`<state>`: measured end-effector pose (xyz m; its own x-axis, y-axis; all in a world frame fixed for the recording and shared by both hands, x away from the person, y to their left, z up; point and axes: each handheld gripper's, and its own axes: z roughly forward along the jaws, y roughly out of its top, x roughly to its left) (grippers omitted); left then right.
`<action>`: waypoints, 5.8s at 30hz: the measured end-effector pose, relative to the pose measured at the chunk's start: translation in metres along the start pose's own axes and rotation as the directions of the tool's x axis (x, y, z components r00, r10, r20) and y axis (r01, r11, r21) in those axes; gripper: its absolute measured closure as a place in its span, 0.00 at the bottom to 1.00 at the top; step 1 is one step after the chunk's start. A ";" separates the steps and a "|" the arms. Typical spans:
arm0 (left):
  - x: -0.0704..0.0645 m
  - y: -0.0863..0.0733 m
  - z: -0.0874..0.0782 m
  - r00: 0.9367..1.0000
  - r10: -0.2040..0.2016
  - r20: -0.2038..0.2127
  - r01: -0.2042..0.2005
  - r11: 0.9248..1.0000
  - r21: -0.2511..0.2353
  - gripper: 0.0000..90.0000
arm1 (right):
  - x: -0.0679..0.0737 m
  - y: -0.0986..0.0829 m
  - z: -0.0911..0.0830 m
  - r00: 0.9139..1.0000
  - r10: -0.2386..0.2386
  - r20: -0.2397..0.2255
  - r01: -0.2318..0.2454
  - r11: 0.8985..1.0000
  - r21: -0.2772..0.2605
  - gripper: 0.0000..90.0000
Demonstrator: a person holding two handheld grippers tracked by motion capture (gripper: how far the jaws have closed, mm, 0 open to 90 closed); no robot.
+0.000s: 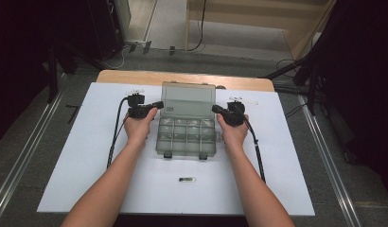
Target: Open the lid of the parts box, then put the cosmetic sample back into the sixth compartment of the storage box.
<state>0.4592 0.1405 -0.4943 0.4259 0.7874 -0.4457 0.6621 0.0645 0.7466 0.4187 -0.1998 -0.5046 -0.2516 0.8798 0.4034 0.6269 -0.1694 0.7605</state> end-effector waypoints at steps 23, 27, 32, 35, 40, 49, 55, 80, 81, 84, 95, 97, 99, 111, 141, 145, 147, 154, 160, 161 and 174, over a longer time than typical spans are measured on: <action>-0.009 -0.005 -0.015 0.992 0.125 0.011 -0.124 0.991 -0.058 0.55 | 0.006 0.001 -0.016 0.992 -0.124 -0.012 0.123 0.991 -0.049 0.38; -0.014 -0.005 -0.026 0.987 0.154 0.036 -0.150 0.984 -0.093 0.43 | 0.011 -0.001 -0.025 0.981 -0.192 -0.003 0.192 0.980 -0.048 0.15; -0.022 -0.008 -0.044 0.979 0.199 0.050 -0.191 0.972 -0.140 0.25 | 0.014 -0.005 -0.038 0.975 -0.219 -0.027 0.217 0.974 -0.062 0.07; -0.024 -0.011 -0.053 0.973 0.219 0.067 -0.206 0.966 -0.153 0.13 | 0.017 -0.008 -0.045 0.972 -0.231 -0.038 0.228 0.971 -0.074 0.02; -0.025 -0.017 -0.069 0.959 0.255 0.123 -0.230 0.955 -0.188 0.00 | 0.021 -0.016 -0.055 0.964 -0.257 -0.062 0.252 0.965 -0.078 0.00; -0.026 -0.031 -0.089 0.950 0.289 0.120 -0.263 0.945 -0.193 0.00 | 0.030 -0.029 -0.076 0.951 -0.299 -0.078 0.291 0.952 -0.096 0.00; -0.026 -0.047 -0.100 0.946 0.305 0.107 -0.283 0.942 -0.181 0.00 | 0.037 -0.040 -0.090 0.942 -0.327 -0.080 0.318 0.942 -0.110 0.00; -0.020 -0.099 -0.154 0.928 0.368 0.062 -0.350 0.916 -0.198 0.00 | 0.040 -0.082 -0.123 0.925 -0.363 -0.116 0.353 0.931 -0.098 0.00; -0.019 -0.100 -0.157 0.927 0.368 0.064 -0.350 0.915 -0.199 0.00 | 0.040 -0.083 -0.124 0.924 -0.363 -0.119 0.353 0.930 -0.099 0.00; -0.017 -0.105 -0.162 0.928 0.369 0.056 -0.352 0.915 -0.198 0.00 | 0.042 -0.083 -0.125 0.922 -0.367 -0.127 0.356 0.929 -0.100 0.00; -0.008 -0.115 -0.183 0.926 0.377 0.019 -0.366 0.909 -0.202 0.00 | 0.049 -0.086 -0.126 0.906 -0.396 -0.153 0.386 0.918 -0.088 0.00; -0.007 -0.117 -0.187 0.926 0.378 0.018 -0.366 0.907 -0.207 0.00 | 0.050 -0.086 -0.127 0.904 -0.397 -0.157 0.389 0.918 -0.085 0.00; -0.005 -0.118 -0.190 0.925 0.380 0.009 -0.370 0.906 -0.206 0.00 | 0.051 -0.086 -0.127 0.901 -0.404 -0.160 0.395 0.915 -0.083 0.00; 0.002 -0.125 -0.194 0.924 0.382 -0.022 -0.379 0.905 -0.192 0.00 | 0.061 -0.079 -0.131 0.883 -0.428 -0.191 0.422 0.903 -0.073 0.00; 0.000 -0.129 -0.191 0.916 0.401 0.000 -0.395 0.901 -0.182 0.00 | 0.098 -0.088 -0.126 0.782 -0.550 -0.295 0.588 0.807 0.053 0.15; 0.000 -0.129 -0.191 0.916 0.402 0.001 -0.395 0.900 -0.184 0.00 | 0.103 -0.091 -0.123 0.770 -0.562 -0.302 0.604 0.795 0.061 0.14; 0.001 -0.129 -0.192 0.916 0.402 0.003 -0.394 0.900 -0.186 0.00 | 0.106 -0.093 -0.122 0.761 -0.569 -0.312 0.616 0.785 0.069 0.14; 0.000 -0.129 -0.192 0.915 0.404 0.003 -0.396 0.899 -0.185 0.00 | 0.114 -0.100 -0.116 0.728 -0.582 -0.362 0.654 0.749 0.109 0.15; 0.000 -0.129 -0.192 0.915 0.403 0.003 -0.396 0.900 -0.185 0.00 | 0.118 -0.105 -0.111 0.725 -0.596 -0.346 0.668 0.730 0.143 0.28; 0.000 -0.129 -0.192 0.915 0.404 0.004 -0.396 0.899 -0.185 0.00 | 0.118 -0.106 -0.111 0.725 -0.599 -0.340 0.669 0.729 0.145 0.31; -0.001 -0.129 -0.191 0.912 0.410 0.001 -0.403 0.897 -0.182 0.00 | 0.122 -0.112 -0.103 0.690 -0.600 -0.406 0.706 0.680 0.195 0.64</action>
<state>0.2554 0.2489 -0.4963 0.6602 0.7443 -0.1007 0.3102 -0.1481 0.9391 0.2416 -0.1189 -0.4881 -0.8486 0.5282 0.0285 0.3926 0.5928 0.7031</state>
